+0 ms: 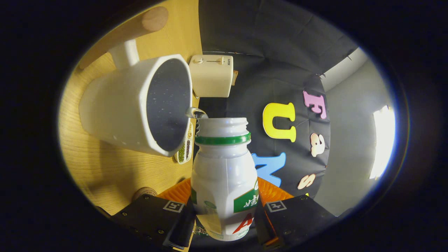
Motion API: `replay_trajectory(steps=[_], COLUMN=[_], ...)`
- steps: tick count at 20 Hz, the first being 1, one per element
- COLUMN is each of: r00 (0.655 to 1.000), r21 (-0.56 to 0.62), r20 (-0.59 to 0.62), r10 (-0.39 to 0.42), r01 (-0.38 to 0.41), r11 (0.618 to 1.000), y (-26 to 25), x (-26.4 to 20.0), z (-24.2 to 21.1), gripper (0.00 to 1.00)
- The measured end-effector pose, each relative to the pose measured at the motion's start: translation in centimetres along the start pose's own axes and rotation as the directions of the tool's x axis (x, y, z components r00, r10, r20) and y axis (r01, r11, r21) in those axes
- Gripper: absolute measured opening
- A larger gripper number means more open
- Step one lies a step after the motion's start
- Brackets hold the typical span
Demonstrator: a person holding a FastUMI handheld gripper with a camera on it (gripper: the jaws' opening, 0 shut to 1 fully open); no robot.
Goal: Take the bottle from table, then pour the juice into the cup, finally place the bottle on the coaster
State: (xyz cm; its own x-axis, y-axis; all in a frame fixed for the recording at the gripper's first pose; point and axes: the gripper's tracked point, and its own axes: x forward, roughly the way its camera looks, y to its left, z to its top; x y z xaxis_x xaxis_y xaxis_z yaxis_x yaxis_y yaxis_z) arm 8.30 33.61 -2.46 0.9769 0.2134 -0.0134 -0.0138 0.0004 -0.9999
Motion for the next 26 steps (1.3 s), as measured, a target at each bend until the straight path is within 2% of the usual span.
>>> replay_trajectory(steps=[26], r00=[1.000], r21=[-0.054], r20=[-0.006], r10=[0.010], r01=[-0.011], r11=[0.998], y=[-0.03], x=[-0.08], z=[-0.46], gripper=[0.70])
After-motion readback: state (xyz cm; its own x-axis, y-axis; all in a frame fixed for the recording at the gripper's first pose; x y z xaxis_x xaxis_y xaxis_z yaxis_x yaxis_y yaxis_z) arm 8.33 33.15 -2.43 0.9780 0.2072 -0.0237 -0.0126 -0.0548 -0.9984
